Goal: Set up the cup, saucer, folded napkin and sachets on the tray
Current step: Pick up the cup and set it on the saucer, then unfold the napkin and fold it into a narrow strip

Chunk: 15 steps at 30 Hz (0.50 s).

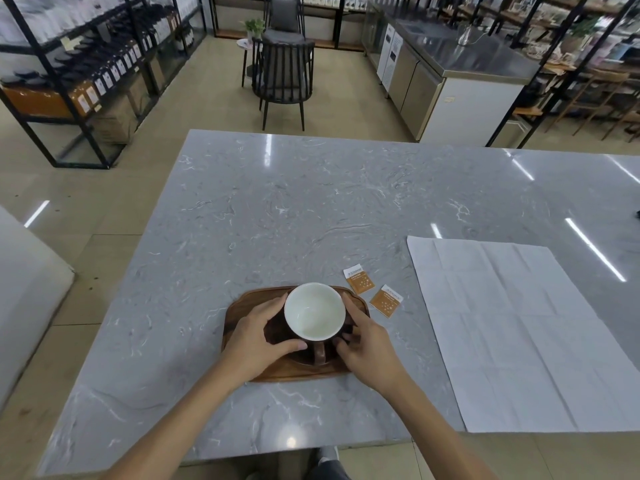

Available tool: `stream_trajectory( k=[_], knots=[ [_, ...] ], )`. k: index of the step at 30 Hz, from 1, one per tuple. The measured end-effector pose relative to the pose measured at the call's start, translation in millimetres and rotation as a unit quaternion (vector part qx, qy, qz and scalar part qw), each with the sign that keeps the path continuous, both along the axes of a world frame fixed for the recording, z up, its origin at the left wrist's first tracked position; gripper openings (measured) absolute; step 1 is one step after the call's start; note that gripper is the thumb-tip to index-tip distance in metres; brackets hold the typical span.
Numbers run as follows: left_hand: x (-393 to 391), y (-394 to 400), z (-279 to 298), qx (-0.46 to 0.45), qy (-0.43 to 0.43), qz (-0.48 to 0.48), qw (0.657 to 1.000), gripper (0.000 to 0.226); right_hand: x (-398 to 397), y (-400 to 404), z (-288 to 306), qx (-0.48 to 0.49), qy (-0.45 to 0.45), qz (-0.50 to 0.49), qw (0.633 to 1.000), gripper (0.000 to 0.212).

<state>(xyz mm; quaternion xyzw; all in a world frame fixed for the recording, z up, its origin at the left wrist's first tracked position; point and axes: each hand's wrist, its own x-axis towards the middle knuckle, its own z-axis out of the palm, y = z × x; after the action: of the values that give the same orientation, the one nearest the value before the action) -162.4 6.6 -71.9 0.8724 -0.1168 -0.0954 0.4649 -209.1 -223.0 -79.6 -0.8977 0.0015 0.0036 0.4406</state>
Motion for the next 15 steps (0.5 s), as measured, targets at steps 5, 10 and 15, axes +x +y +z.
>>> stream_trajectory(
  k=[5,10,15],
  knots=[
    [6,4,17,0.094,-0.004,-0.091,0.991,0.107,-10,-5,13,0.011,0.001,-0.008,1.000,0.076],
    [8,-18,52,0.100,-0.132,-0.147,0.975,0.076,-30,-34,19,-0.023,-0.016,-0.030,0.999,0.048],
    [-13,-75,61,0.081,-0.198,-0.173,0.961,0.042,-53,-87,13,-0.074,0.017,-0.017,0.997,0.040]
  ],
)
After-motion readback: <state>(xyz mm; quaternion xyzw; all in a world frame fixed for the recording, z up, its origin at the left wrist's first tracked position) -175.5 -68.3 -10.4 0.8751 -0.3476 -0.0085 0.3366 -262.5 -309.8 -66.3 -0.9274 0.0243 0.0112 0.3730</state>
